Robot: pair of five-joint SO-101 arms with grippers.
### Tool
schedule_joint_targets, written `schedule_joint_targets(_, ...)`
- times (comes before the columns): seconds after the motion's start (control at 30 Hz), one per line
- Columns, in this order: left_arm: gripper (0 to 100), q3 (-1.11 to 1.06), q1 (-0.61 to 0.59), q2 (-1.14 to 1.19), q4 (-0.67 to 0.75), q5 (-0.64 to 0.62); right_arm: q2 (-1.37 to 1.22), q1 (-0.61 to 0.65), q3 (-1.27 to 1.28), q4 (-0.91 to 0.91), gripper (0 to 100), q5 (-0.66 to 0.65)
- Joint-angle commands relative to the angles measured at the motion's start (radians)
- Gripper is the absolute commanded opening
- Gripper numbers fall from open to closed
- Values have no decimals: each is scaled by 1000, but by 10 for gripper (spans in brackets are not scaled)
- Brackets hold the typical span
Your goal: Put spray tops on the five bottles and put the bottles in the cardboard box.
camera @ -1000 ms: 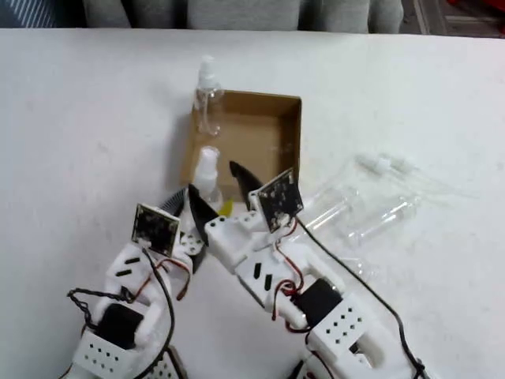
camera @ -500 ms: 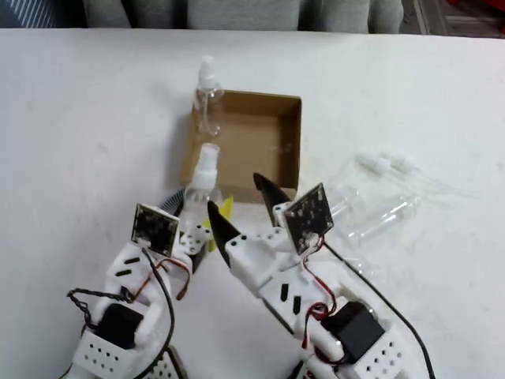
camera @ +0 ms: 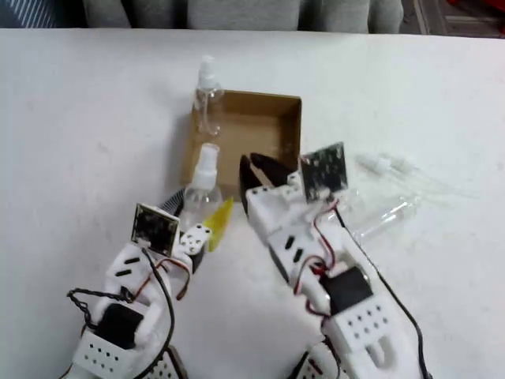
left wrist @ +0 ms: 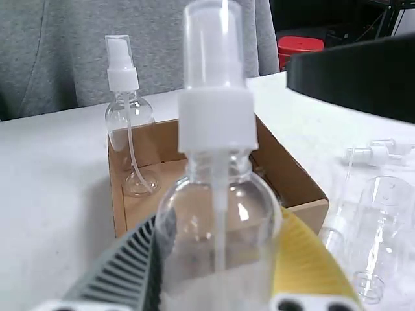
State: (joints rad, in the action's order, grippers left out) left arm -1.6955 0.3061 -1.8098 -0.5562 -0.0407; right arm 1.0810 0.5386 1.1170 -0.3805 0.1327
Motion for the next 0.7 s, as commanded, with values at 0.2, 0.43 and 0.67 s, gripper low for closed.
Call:
schedule_joint_targets(0.2,21,3,1,-15,12,9,-251,10,-44,268,15,97)
schedule_joint_targets(0.43,21,3,1,-15,12,9,-64,125,71,274,15,83)
schedule_joint_targets(0.67,21,3,1,-15,12,9,30,125,153,268,15,-130)
